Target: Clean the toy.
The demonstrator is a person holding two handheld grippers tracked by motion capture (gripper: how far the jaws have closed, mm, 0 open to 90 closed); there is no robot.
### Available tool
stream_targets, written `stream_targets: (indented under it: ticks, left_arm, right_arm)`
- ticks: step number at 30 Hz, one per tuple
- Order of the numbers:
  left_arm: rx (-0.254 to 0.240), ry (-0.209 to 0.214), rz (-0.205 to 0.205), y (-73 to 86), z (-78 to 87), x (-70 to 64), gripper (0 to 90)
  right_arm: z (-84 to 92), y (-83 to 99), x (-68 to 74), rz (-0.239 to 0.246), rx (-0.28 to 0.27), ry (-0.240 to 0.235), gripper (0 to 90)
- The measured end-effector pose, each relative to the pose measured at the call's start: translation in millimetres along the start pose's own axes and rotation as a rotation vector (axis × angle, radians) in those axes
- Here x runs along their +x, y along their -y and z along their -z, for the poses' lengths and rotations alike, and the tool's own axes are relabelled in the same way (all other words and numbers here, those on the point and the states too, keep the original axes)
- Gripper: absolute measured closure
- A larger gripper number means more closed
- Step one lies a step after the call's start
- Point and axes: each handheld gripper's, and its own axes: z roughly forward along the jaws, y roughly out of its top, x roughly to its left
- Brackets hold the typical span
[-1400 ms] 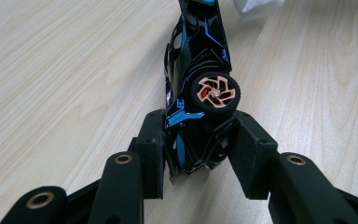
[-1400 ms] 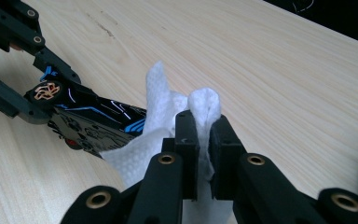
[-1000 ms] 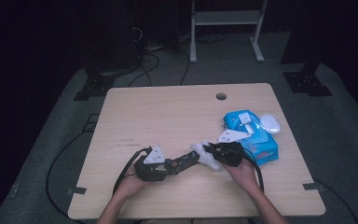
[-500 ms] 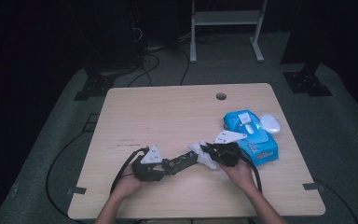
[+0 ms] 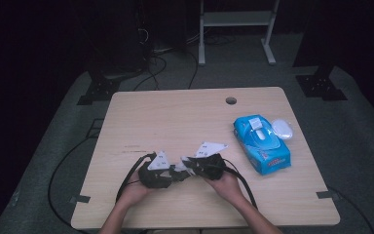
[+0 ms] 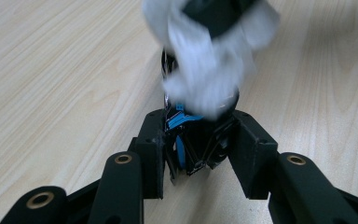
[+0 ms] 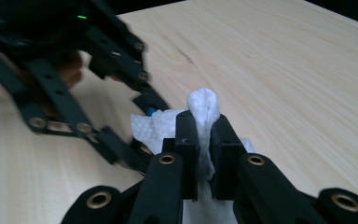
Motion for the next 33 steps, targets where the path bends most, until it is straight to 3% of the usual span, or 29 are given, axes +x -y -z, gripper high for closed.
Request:
stream_targets:
  ticks: [3,6,11,16,20,26,28,31,33]
  left_arm:
    - [0.007,0.0,-0.01,0.4,1.5,0.0,59.1]
    - [0.007,0.004,-0.01,1.7,2.9,1.5,59.1]
    - [0.01,0.003,-0.003,5.0,6.8,3.4,59.1]
    - [0.006,0.006,0.009,6.2,7.8,5.2,58.8]
    - [-0.04,0.022,0.033,0.7,9.0,6.9,50.5]
    - [-0.014,0.012,0.046,-10.0,-0.4,7.4,42.2]
    - [0.011,0.003,0.042,-11.9,-3.6,7.8,43.5]
    - [0.013,0.019,0.035,-11.8,-5.2,8.3,55.5]
    - [0.019,0.022,0.028,-11.7,-4.6,8.3,57.8]
  right_arm:
    - [0.5,-2.4,0.2,0.027,0.012,0.015,83.2]
    - [9.7,3.1,-13.7,0.017,0.031,0.067,83.2]
    - [30.1,13.9,-37.6,-0.038,0.023,0.125,83.2]
    - [40.6,19.7,-46.3,-0.045,0.026,0.154,83.3]
    - [42.3,19.7,-46.0,-0.05,0.022,0.153,83.2]
    - [40.0,20.1,-46.8,-0.073,0.016,0.119,83.1]
    - [38.4,20.0,-45.8,-0.075,0.013,0.104,83.1]
    - [36.3,19.9,-45.6,-0.076,0.009,0.097,83.1]
    - [36.6,20.8,-47.6,-0.089,0.009,0.093,83.1]
